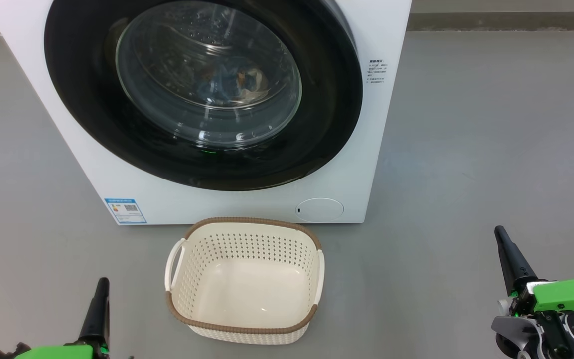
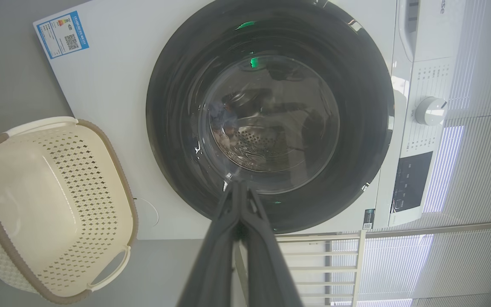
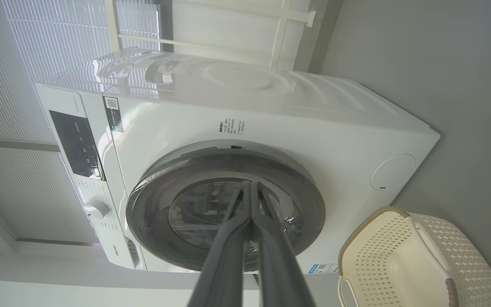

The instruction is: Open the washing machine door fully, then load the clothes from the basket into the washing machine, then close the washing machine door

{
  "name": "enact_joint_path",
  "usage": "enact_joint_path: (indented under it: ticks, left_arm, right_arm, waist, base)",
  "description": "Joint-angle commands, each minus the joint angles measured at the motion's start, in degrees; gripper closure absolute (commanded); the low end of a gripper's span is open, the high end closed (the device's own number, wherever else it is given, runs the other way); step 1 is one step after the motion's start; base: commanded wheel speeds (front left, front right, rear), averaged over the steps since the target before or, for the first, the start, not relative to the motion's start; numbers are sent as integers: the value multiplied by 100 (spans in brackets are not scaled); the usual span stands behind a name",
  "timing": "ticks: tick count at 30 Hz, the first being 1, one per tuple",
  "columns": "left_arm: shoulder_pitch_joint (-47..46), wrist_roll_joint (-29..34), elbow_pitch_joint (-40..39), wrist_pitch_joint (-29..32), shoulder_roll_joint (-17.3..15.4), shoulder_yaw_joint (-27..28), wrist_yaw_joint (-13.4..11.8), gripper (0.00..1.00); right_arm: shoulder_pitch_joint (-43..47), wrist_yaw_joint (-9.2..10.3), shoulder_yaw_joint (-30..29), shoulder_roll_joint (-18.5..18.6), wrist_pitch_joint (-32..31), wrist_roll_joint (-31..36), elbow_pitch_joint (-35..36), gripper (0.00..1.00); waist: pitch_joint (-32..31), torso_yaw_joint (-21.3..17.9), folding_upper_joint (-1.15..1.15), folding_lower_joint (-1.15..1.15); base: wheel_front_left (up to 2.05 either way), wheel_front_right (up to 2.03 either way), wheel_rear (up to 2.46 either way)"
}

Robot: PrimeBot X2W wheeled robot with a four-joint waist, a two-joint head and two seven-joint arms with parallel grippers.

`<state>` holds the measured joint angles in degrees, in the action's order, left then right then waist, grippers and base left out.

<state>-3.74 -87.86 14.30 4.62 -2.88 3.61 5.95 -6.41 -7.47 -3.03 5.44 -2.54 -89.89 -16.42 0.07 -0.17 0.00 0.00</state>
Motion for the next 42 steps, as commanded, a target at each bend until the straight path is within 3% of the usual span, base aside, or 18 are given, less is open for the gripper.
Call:
enact_joint_path:
  ticks: [1,8,42]
  left_arm:
    - [-247,-124,-193,53,-51,196,-20,100]
    - [-255,-446,-201,167,-18,276,-29,100]
    - [-256,-441,-201,171,-14,281,-29,100]
  right_arm:
    - [-46,-3,49,22,-46,-126,181,100]
    - [-32,-2,-36,-17,-145,-499,199,100]
    - [-30,-2,-7,4,-121,-524,202,100]
  waist:
    - [-2,2,0,0]
    - [-13,16,0,0]
    - [-13,16,0,0]
  base:
    - [0,0,0]
    - [0,0,0]
    - [0,0,0]
